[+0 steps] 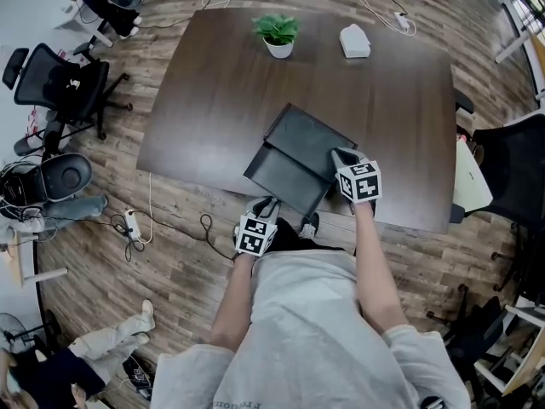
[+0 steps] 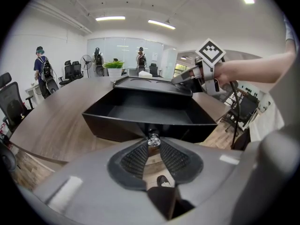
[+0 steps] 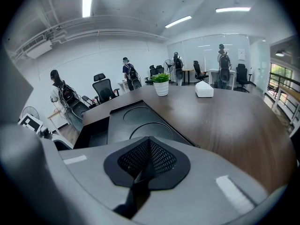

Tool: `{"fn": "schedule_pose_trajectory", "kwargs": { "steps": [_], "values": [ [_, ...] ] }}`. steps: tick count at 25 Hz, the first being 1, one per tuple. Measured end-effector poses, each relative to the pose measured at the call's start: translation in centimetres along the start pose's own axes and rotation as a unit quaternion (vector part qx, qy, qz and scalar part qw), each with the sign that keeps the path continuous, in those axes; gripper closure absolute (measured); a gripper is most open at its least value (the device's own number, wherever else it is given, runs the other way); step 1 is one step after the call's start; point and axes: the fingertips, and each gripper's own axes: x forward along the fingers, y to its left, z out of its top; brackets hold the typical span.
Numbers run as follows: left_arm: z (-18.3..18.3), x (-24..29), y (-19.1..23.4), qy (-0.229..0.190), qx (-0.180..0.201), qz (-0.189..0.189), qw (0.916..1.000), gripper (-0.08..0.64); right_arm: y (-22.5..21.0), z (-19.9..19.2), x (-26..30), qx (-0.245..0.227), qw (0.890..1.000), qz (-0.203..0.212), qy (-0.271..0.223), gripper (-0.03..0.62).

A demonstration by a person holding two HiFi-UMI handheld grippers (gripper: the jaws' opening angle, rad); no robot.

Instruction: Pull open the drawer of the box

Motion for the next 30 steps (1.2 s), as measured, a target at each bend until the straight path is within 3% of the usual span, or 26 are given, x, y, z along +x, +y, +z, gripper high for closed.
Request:
{"fn": "schedule_pose_trajectory", "kwargs": {
  "steps": [7, 12, 21, 30],
  "values": [
    [-0.7, -2.1, 1.8, -0.001, -0.006, 0.011, 0.9999, 0.422, 0.1, -0.3, 0.0, -0.008, 1.000, -0.021, 0.014, 0.592],
    [0.8, -5.1, 3.3, -0.027, -0.021, 0.021, 0.9992, 0.422, 2.6, -1.6, -1.3, -0.006, 0.999, -0.019, 0.039, 0.592],
    [5.2, -8.2, 2.6, -0.071, -0.018, 0.005, 0.9973, 0.422, 7.7, -3.1, -5.7, 0.024, 0.999, -0.031, -0.010, 0.592],
    [7.2, -10.2, -0.1, -0.102, -0.017, -0.016, 0.9945, 0.422, 12.8, -5.2, -9.7, 0.061, 0.996, -0.034, -0.063, 0.592]
  ]
}}
